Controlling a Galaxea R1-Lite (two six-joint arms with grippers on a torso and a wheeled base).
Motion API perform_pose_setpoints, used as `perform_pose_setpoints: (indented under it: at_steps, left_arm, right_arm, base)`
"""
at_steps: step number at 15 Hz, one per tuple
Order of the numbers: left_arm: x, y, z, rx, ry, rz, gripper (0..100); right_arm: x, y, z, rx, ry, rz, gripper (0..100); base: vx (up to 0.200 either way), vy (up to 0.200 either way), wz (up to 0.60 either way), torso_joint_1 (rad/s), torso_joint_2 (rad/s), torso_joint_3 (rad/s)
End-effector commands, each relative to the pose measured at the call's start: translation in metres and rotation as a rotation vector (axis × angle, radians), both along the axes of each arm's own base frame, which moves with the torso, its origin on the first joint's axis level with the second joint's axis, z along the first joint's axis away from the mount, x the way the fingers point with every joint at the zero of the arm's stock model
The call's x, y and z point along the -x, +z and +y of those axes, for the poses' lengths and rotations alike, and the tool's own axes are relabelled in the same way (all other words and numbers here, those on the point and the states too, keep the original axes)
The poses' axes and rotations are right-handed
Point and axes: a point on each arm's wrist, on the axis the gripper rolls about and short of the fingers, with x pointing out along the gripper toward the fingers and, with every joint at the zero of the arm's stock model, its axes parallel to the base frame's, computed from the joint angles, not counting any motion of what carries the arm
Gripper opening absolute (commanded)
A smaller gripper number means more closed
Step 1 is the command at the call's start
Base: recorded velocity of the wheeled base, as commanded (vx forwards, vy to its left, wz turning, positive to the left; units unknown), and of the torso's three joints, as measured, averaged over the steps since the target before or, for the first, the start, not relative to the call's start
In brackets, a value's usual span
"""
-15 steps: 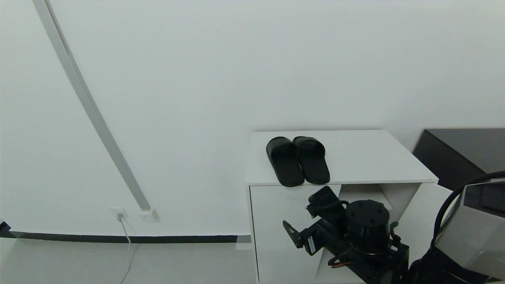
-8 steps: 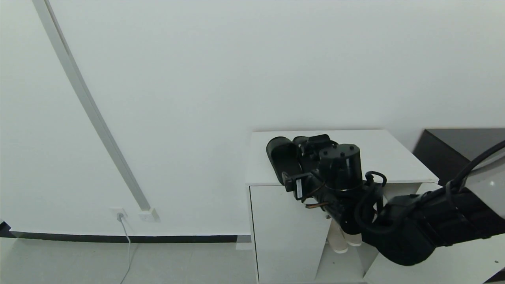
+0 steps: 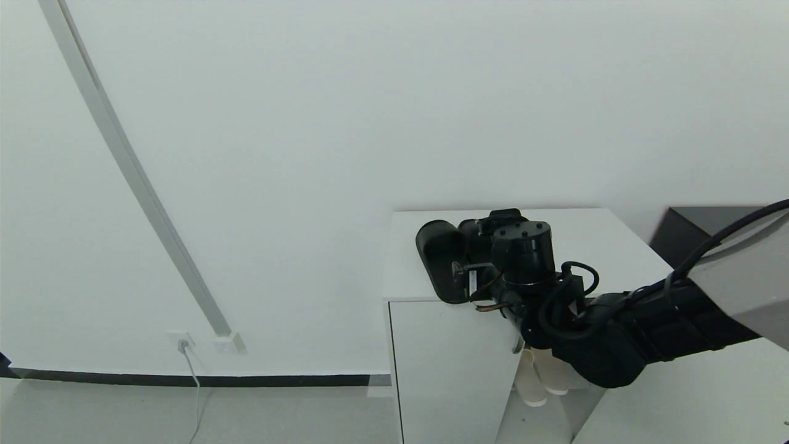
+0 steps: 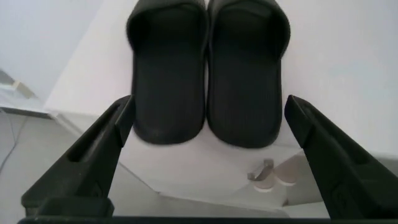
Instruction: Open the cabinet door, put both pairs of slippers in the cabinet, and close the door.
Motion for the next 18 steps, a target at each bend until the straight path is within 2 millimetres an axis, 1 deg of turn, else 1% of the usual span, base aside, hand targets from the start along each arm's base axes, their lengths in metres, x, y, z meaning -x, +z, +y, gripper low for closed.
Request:
perform_pose_setpoints:
  at_steps: [1, 3, 5, 6, 7, 9, 12, 14, 16, 17, 18]
  left_arm:
    - [0.0, 0.0, 0.0, 0.001, 0.0, 0.0, 0]
    - [0.0, 0.0, 0.0, 0.001, 0.0, 0.002, 0]
    - [0.0, 0.0, 0.0, 0.003, 0.0, 0.0, 0]
    - [0.0, 0.0, 0.0, 0.003, 0.0, 0.0, 0]
    - [0.0, 0.0, 0.0, 0.003, 0.0, 0.0, 0]
    - [0.0, 0.0, 0.0, 0.003, 0.0, 0.0, 0]
    - [0.0, 0.0, 0.0, 0.003, 0.0, 0.002, 0]
    - [0.0, 0.0, 0.0, 0.003, 0.0, 0.002, 0]
    - [0.0, 0.0, 0.0, 0.003, 0.0, 0.0, 0]
    - [0.0, 0.0, 0.0, 0.003, 0.0, 0.0, 0]
    - [0.0, 0.0, 0.0, 0.004, 0.0, 0.0, 0]
  right_arm:
    - [-0.01, -0.025, 0.001, 0.023, -0.013, 0.042, 100]
    - [-0.016, -0.032, 0.006, 0.01, 0.007, 0.028, 100]
    - [-0.027, -0.043, 0.012, 0.006, 0.027, 0.036, 100]
    - [-0.035, -0.049, 0.015, 0.004, 0.027, 0.036, 100]
    - [-0.04, -0.051, 0.018, -0.003, 0.037, 0.034, 100]
    - [-0.051, -0.047, 0.017, -0.012, 0.042, 0.011, 100]
    - [-0.067, -0.049, 0.013, 0.003, 0.022, -0.009, 100]
    - [-0.07, -0.052, 0.013, 0.009, 0.02, -0.007, 100]
    - [-0.071, -0.05, 0.014, -0.002, 0.021, -0.025, 100]
    - [-0.072, -0.053, 0.014, 0.001, 0.021, -0.023, 0]
    - [-0.072, -0.053, 0.015, 0.003, 0.022, -0.024, 0]
  base:
    - [0.2, 0.0, 0.0, 0.017, 0.0, 0.002]
    - [0.2, 0.0, 0.0, 0.007, 0.0, 0.0]
    - [0.2, 0.0, 0.0, 0.0, 0.0, 0.005]
    - [0.0, 0.0, 0.0, 0.0, 0.0, 0.0]
    - [0.0, 0.0, 0.0, 0.0, 0.0, 0.0]
    - [0.0, 0.0, 0.0, 0.0, 0.0, 0.0]
    - [0.0, 0.0, 0.0, 0.0, 0.0, 0.0]
    - [0.0, 0.0, 0.0, 0.0, 0.0, 0.0]
    - [0.0, 0.0, 0.0, 0.0, 0.0, 0.0]
    - [0.0, 0.0, 0.0, 0.0, 0.0, 0.0]
    - [0.0, 0.0, 0.0, 0.0, 0.0, 0.0]
